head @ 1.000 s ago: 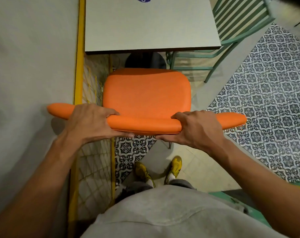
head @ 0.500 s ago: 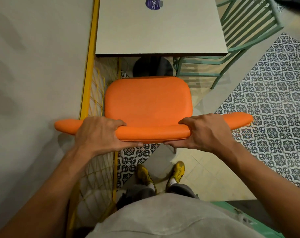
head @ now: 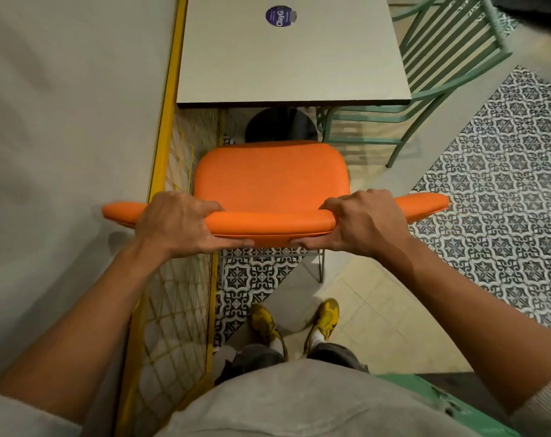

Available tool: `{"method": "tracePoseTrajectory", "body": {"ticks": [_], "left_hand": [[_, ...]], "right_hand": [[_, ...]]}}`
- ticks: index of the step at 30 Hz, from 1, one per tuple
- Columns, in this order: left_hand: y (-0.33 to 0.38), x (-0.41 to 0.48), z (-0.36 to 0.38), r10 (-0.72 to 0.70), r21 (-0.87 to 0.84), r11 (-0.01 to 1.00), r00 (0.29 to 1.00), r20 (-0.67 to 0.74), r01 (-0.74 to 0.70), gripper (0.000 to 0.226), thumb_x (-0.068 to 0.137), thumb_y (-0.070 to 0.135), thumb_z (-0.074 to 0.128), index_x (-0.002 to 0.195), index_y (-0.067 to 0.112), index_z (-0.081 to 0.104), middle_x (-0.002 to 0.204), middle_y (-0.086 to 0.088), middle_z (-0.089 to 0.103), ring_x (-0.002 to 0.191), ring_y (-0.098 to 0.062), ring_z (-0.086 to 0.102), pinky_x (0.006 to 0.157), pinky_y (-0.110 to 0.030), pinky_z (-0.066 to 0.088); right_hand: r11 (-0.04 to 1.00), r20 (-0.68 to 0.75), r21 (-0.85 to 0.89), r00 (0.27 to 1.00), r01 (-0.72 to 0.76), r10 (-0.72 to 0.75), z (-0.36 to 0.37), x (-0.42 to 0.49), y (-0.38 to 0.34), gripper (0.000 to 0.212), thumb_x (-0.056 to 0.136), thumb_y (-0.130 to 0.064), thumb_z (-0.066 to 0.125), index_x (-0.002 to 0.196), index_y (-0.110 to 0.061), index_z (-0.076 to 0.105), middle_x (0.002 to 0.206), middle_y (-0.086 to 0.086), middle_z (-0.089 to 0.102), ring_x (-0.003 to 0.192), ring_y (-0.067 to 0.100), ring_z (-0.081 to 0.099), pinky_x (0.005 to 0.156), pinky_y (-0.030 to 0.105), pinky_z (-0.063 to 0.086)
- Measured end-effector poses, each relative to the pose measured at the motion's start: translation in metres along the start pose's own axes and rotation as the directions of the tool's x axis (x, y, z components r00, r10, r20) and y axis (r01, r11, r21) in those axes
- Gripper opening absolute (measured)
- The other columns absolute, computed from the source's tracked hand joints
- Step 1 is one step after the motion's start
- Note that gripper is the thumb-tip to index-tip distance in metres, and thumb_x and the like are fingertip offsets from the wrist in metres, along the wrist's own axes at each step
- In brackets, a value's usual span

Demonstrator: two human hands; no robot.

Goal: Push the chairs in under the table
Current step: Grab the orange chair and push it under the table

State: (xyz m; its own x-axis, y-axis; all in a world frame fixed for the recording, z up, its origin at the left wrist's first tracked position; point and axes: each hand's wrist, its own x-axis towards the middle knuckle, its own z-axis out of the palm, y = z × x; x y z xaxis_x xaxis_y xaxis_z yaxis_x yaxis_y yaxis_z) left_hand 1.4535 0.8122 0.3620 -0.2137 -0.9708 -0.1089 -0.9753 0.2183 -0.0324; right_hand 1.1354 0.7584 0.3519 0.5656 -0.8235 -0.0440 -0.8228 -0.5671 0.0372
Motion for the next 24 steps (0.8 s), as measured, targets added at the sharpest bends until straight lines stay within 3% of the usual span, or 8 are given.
{"method": "tracePoseTrajectory", "body": {"ticks": [7, 13, 24], "left_hand": [[-0.003, 0.014, -0.001, -0.003, 0.024, 1.0, 1.0, -0.031, 0.004, 0.098, 0.056, 0.113, 0.03, 0.09, 0.036, 0.08, 0.055, 0.005, 0.063, 0.058, -0.021, 0.066, 0.06, -0.033, 0.055], [-0.011, 0.027, -0.004, -0.029, -0.017, 0.999, 0.999, -0.04, 0.029, 0.103, 0.053, 0.115, 0.03, 0.097, 0.036, 0.081, 0.058, 0.006, 0.064, 0.061, -0.019, 0.065, 0.063, -0.031, 0.052], [-0.01, 0.055, -0.009, -0.007, -0.014, 1.0, 0.999, -0.047, 0.007, 0.103, 0.056, 0.114, 0.028, 0.088, 0.031, 0.08, 0.052, 0.008, 0.057, 0.056, -0.018, 0.061, 0.064, -0.031, 0.054]], "right_hand": [[1.0, -0.032, 0.002, 0.999, 0.002, -0.002, 0.002, 0.012, 0.008, 0.101, 0.064, -0.113, 0.016, 0.083, -0.031, 0.072, 0.062, -0.008, 0.065, 0.054, 0.018, 0.06, 0.059, 0.032, 0.053], [1.0, -0.078, -0.017, 0.997, 0.008, -0.009, 0.0, 0.027, 0.013, 0.095, 0.067, -0.111, 0.026, 0.076, -0.026, 0.069, 0.055, -0.002, 0.059, 0.052, 0.026, 0.059, 0.058, 0.033, 0.05], [1.0, -0.029, -0.013, 1.0, -0.002, 0.002, -0.004, 0.05, 0.036, 0.096, 0.067, -0.111, 0.025, 0.079, -0.026, 0.067, 0.053, -0.005, 0.051, 0.05, 0.021, 0.056, 0.058, 0.034, 0.054]]}}
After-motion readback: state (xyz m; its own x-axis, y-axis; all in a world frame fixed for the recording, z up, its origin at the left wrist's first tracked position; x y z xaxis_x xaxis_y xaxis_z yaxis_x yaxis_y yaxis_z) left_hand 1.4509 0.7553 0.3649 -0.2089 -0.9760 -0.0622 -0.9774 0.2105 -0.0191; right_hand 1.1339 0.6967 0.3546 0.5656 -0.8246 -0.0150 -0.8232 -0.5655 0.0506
